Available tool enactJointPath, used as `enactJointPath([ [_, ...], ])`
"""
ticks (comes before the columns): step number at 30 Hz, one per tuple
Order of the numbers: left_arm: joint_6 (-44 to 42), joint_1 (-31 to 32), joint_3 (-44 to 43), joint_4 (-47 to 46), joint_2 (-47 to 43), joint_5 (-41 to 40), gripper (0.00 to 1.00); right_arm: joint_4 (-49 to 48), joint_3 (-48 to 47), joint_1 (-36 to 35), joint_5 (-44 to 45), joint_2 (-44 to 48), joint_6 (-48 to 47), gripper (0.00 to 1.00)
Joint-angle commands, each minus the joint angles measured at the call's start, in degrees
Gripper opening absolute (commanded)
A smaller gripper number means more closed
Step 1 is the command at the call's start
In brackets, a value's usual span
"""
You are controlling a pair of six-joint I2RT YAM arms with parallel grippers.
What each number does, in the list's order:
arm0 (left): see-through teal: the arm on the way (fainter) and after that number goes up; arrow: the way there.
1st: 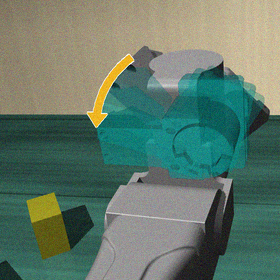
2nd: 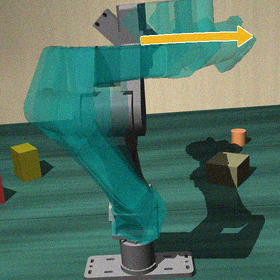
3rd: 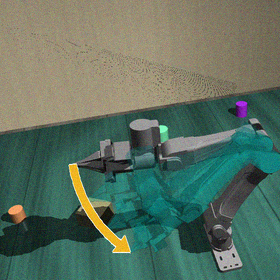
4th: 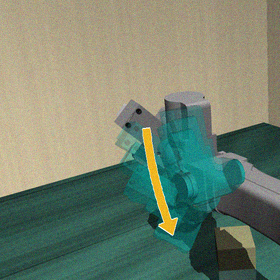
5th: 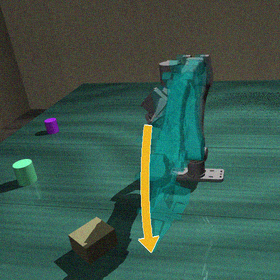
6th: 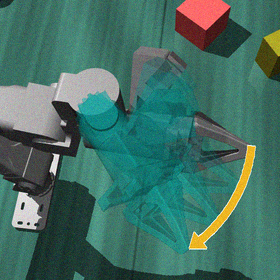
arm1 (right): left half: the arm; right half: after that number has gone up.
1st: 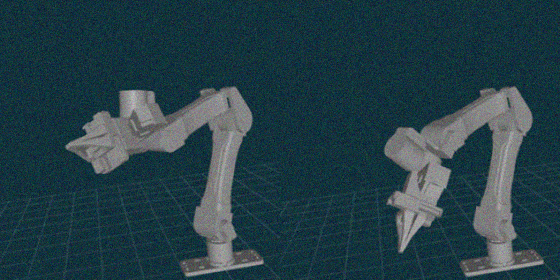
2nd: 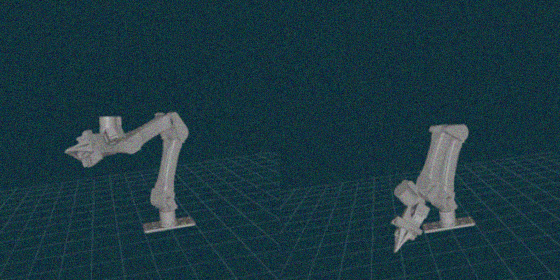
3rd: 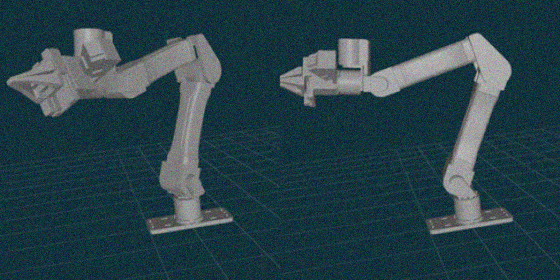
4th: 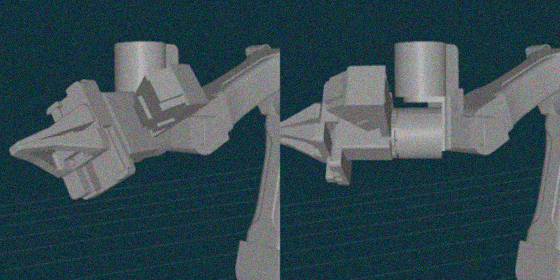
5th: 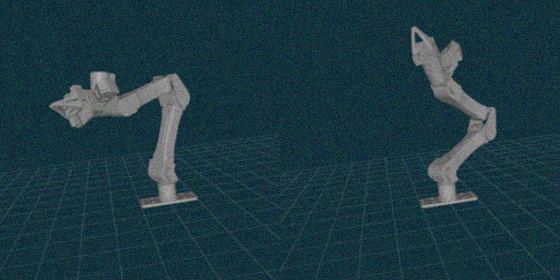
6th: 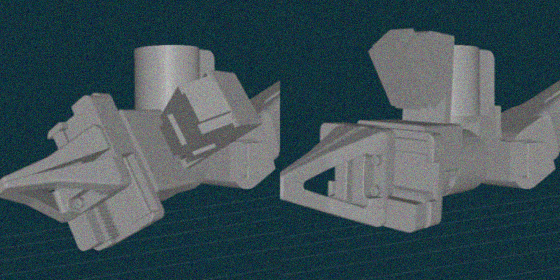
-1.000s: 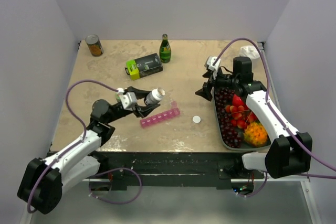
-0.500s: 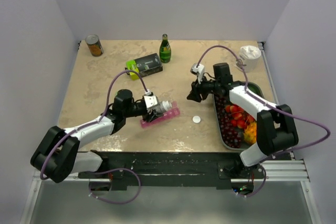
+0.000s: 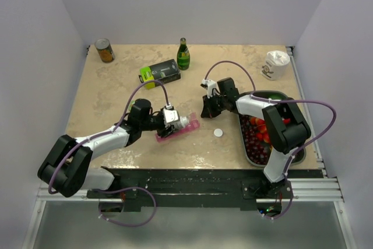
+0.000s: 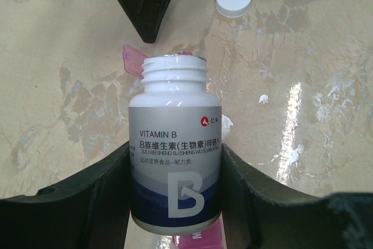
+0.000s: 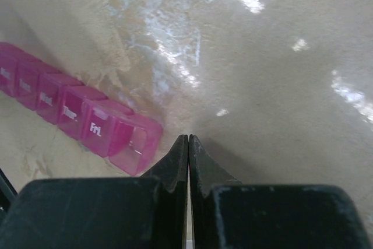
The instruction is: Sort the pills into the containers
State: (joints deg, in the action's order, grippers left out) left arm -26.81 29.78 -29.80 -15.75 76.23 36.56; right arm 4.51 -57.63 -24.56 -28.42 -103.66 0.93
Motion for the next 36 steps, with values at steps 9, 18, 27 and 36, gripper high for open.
enactJointPath([
  [9,-5.5,0.3,-2.4,2.4,-0.8,-0.3,0.00,-3.2,-2.2,-2.6,-3.3,-4.7,6.9,0.01],
  [18,-8.1,0.3,-3.1,6.2,-1.3,-1.7,0.00,0.1,-3.3,-4.0,-8.3,-5.4,3.7,0.00],
  [27,-9.0,0.6,-3.4,9.9,-2.6,-2.4,0.00,2.4,-3.5,-5.5,-10.0,-3.8,1.0,0.00],
  [36,-9.9,4.1,-4.5,13.7,-2.1,-2.9,0.00,3.8,-5.1,-5.8,-5.7,-3.5,0.5,0.05],
])
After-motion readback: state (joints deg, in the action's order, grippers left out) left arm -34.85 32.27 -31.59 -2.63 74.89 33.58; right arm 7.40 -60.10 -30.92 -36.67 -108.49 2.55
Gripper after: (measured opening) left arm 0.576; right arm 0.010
